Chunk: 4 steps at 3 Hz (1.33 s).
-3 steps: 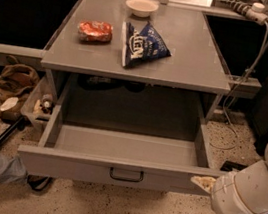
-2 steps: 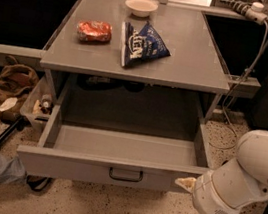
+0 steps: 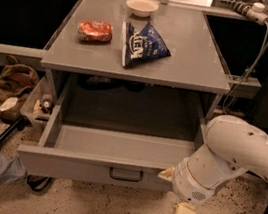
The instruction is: Close top drawer
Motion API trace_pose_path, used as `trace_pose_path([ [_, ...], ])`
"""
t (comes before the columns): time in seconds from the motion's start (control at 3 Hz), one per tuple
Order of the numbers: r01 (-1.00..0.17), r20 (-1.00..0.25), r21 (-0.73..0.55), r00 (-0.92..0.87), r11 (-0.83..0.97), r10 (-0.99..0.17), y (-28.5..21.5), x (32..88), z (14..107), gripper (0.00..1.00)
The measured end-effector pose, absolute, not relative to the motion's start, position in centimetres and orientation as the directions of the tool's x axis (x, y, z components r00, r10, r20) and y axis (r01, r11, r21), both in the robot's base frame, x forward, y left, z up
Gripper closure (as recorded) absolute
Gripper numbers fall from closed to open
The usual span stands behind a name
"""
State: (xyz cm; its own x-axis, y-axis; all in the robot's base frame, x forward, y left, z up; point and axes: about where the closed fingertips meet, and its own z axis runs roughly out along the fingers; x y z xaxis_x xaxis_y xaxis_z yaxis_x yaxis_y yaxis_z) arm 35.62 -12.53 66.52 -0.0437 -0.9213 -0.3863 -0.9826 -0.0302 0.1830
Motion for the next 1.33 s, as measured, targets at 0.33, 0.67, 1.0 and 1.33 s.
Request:
trace_pose_path([
  [0.33, -0.983, -0.372, 0.169, 0.007, -0.075, -0.928, -10.4, 38.0, 67.0, 0.0],
  [0.67, -0.979, -0.361, 0.153, 0.075, -0.138, -0.93, -6.9, 40.5, 67.5, 0.0],
  [1.0, -0.979, -0.361, 0.153, 0.075, -0.138, -0.93, -6.9, 40.5, 67.5, 0.0],
  [1.33, -0.982, -0.368, 0.14, 0.064, -0.123, -0.928, -7.7, 43.0, 67.0, 0.0],
])
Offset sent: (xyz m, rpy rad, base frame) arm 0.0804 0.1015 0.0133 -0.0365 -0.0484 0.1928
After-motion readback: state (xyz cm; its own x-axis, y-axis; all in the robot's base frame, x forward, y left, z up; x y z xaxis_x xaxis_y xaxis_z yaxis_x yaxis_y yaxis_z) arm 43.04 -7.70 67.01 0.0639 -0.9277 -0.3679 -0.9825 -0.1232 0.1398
